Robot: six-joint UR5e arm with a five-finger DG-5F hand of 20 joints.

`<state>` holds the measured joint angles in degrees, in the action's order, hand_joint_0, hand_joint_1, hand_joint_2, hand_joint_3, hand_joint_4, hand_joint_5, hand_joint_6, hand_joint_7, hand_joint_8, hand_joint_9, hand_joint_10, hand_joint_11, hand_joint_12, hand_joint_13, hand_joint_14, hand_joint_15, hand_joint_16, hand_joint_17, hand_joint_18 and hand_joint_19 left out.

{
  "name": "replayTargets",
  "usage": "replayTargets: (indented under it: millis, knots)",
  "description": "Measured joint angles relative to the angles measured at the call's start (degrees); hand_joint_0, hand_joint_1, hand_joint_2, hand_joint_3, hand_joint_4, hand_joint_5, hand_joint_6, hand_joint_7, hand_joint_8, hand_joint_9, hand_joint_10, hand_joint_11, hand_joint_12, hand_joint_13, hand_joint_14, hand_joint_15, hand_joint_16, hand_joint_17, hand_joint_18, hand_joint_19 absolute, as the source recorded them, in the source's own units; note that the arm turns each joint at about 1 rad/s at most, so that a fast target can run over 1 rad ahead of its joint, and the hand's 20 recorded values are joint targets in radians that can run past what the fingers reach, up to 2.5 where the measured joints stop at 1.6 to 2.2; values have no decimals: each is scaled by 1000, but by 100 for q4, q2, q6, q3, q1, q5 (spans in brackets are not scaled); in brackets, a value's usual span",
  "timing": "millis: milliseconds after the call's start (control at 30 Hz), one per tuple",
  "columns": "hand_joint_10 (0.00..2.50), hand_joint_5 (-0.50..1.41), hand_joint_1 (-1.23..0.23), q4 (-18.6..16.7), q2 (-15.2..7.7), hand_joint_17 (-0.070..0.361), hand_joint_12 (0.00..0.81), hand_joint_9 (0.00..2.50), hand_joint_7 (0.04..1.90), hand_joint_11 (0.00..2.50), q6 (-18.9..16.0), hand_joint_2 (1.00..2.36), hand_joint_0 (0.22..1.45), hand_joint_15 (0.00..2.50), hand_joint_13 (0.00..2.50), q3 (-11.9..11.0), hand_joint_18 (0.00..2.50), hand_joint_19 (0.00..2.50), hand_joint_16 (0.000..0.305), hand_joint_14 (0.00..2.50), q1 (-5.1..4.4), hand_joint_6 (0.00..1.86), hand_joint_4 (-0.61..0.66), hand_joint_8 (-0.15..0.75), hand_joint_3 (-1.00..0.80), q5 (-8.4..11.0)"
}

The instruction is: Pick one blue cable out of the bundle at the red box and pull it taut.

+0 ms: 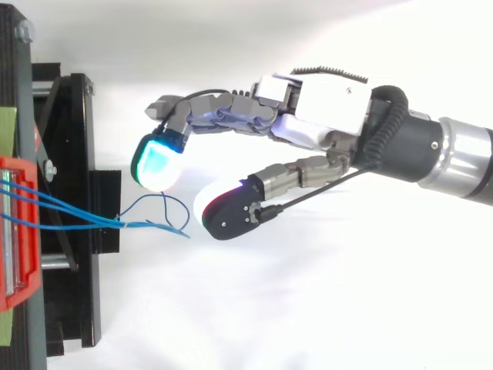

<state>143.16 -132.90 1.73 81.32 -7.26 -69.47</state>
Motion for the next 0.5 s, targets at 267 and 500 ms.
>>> replayTargets:
  millis: [267,500]
  knots:
    - [0,-159,-674,304,-275,138,396,0,1073,0,-95,1006,555,46,0,-509,47,252,62,0,52,503,309,281,-429,-240]
    - [0,-152,-704,277,-464,137,391,0,1248,0,-79,1006,567,44,0,-791,49,243,61,0,54,501,241,280,-422,-349]
